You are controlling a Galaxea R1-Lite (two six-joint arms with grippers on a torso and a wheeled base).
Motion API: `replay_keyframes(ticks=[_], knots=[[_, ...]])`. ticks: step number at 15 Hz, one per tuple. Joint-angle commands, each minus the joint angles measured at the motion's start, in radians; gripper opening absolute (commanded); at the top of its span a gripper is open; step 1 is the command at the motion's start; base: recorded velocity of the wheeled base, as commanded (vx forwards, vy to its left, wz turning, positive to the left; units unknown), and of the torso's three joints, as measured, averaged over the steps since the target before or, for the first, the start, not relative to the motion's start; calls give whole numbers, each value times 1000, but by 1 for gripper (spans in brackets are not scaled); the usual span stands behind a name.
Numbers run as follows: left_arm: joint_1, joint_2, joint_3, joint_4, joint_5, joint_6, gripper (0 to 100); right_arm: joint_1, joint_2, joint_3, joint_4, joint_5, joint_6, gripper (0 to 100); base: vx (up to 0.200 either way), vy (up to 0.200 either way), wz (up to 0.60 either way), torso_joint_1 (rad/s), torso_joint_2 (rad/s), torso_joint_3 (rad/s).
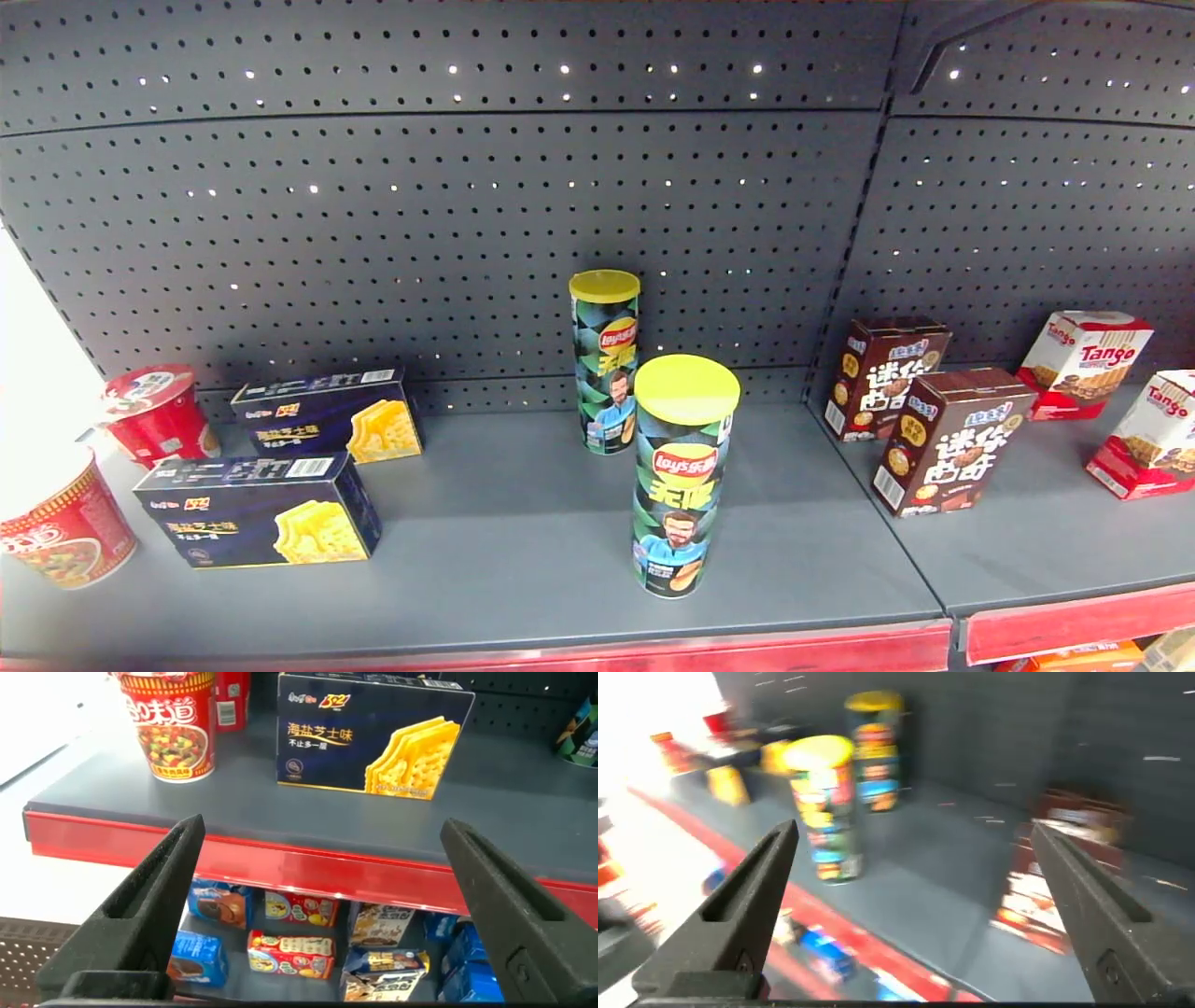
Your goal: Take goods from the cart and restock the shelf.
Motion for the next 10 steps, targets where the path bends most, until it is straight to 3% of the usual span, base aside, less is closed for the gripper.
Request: replay_keyframes(ticks=[1, 5, 8, 10], knots=[[0, 4, -1, 1, -2, -1, 100, 132, 194, -63, 1, -1, 0, 100, 0, 0, 0, 0, 0, 0], [0, 4, -3, 2, 1, -4, 100, 232, 366, -132, -4, 0, -1, 100, 0, 0, 0, 0, 0, 0], [0, 4, -3, 1, 4, -48, 100, 305, 475, -139, -10, -12, -6, 100, 0, 0, 0, 0, 0, 0], [0, 4, -4, 1, 4, -59, 100, 334, 530, -139, -47, -83, -9, 100, 0, 0, 0, 0, 0, 0]])
